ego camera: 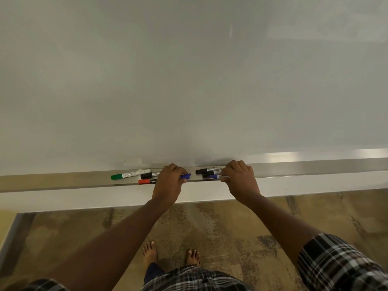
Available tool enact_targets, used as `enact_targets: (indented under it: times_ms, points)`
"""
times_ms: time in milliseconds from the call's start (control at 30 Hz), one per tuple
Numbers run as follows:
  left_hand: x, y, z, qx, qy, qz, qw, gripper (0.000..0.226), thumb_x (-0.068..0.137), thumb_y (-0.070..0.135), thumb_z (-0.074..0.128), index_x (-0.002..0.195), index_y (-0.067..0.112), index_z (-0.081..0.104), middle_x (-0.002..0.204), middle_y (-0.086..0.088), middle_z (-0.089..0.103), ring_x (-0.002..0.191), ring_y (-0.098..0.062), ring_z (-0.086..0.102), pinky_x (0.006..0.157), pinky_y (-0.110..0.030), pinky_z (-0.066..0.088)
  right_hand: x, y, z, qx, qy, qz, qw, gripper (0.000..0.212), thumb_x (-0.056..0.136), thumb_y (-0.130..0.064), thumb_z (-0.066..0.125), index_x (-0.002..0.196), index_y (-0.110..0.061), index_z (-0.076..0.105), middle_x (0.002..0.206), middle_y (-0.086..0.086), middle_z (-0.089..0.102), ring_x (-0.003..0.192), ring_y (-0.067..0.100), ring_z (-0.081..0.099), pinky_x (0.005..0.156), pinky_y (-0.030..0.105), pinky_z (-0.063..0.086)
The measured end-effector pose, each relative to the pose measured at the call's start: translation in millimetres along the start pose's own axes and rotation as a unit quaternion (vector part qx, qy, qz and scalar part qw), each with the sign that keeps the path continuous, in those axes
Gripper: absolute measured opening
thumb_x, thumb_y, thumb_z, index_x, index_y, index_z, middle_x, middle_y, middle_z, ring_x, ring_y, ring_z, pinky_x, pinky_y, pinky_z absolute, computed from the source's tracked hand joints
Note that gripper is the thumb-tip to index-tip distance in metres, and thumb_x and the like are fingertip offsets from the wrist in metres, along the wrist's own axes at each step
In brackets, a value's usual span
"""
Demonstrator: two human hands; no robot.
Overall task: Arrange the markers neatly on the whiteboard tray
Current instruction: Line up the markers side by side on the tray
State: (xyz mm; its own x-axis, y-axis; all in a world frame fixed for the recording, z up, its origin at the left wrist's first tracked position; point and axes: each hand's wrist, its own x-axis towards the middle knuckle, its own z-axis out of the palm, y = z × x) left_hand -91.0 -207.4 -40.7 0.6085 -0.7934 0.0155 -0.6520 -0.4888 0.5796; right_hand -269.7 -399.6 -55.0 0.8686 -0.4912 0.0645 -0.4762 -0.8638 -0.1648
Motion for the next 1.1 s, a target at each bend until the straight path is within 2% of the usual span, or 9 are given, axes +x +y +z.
enact_targets:
  times_ms: [167, 300, 500, 633, 833, 1000, 1100]
  points:
    - [-2.6, 8.4, -4.8, -0.040, 0.004, -0.011, 0.999, 0.020, 0.087, 0.010, 0.068, 0.107, 0.012, 0.069, 0.101, -0.007, 0.070, 0.091, -0.019, 0.059, 0.082, -0.027, 0.047, 2.8, -32.5, -8.6, 0.045, -0.003, -0.054, 0.997, 0.011, 0.096, -0.034, 0.059, 0.106, -0.029, 0.062, 0.101, -0.008, 0.067, 0.094, 0.017, 0.057, 0.082, 0.034, 0.042]
    - [-6.2, 11.4, -9.3, -0.048, 0.006, 0.003, 0.999, 0.019, 0.088, 0.010, 0.066, 0.107, 0.012, 0.069, 0.101, -0.007, 0.071, 0.091, -0.020, 0.061, 0.083, -0.026, 0.046, 1.5, -45.8, -11.6, 0.074, 0.022, -0.063, 0.995, 0.017, 0.099, -0.033, 0.056, 0.110, -0.023, 0.064, 0.103, -0.002, 0.068, 0.089, 0.021, 0.059, 0.072, 0.035, 0.049]
    - [-12.6, 17.1, -12.7, -0.068, 0.006, 0.016, 0.998, 0.017, 0.088, 0.012, 0.067, 0.104, 0.013, 0.071, 0.099, -0.006, 0.072, 0.089, -0.018, 0.061, 0.082, -0.025, 0.045, -2.8, -59.2, -18.0, 0.101, 0.028, -0.081, 0.991, 0.014, 0.097, -0.032, 0.059, 0.108, -0.024, 0.063, 0.100, -0.005, 0.065, 0.079, 0.018, 0.060, 0.058, 0.032, 0.047]
    - [-15.8, 17.0, -15.7, -0.088, -0.002, 0.012, 0.996, 0.021, 0.088, 0.009, 0.065, 0.109, 0.011, 0.072, 0.102, -0.008, 0.074, 0.089, -0.019, 0.065, 0.087, -0.028, 0.049, -5.4, -67.9, -19.6, 0.109, 0.046, -0.077, 0.990, 0.013, 0.095, -0.031, 0.062, 0.104, -0.022, 0.063, 0.095, -0.004, 0.065, 0.078, 0.017, 0.059, 0.057, 0.031, 0.046]
    - [-22.4, 15.6, -22.1, -0.099, 0.013, 0.013, 0.995, 0.021, 0.088, 0.009, 0.067, 0.107, 0.013, 0.073, 0.097, -0.006, 0.076, 0.079, -0.011, 0.060, 0.080, -0.024, 0.046, -4.6, -80.1, -21.3, 0.126, 0.053, -0.033, 0.990, 0.016, 0.095, -0.037, 0.061, 0.098, -0.023, 0.068, 0.087, -0.007, 0.069, 0.070, 0.017, 0.060, 0.057, 0.032, 0.049]
    - [-29.7, 9.6, -26.5, -0.091, 0.004, 0.030, 0.995, 0.021, 0.088, 0.010, 0.066, 0.108, 0.012, 0.073, 0.098, -0.006, 0.075, 0.083, -0.017, 0.064, 0.080, -0.025, 0.047, -4.3, -81.3, -26.4, 0.140, 0.035, -0.067, 0.987, 0.014, 0.093, -0.036, 0.065, 0.098, -0.024, 0.069, 0.088, -0.008, 0.069, 0.069, 0.015, 0.059, 0.056, 0.029, 0.042]
    - [-34.1, 1.1, -23.3, -0.072, 0.007, 0.023, 0.997, 0.024, 0.088, 0.013, 0.067, 0.111, 0.012, 0.070, 0.103, -0.007, 0.073, 0.092, -0.020, 0.064, 0.088, -0.034, 0.050, -2.7, -87.9, -20.7, 0.148, 0.007, -0.066, 0.987, 0.014, 0.094, -0.034, 0.063, 0.103, -0.024, 0.067, 0.096, -0.007, 0.067, 0.075, 0.014, 0.057, 0.061, 0.029, 0.044]
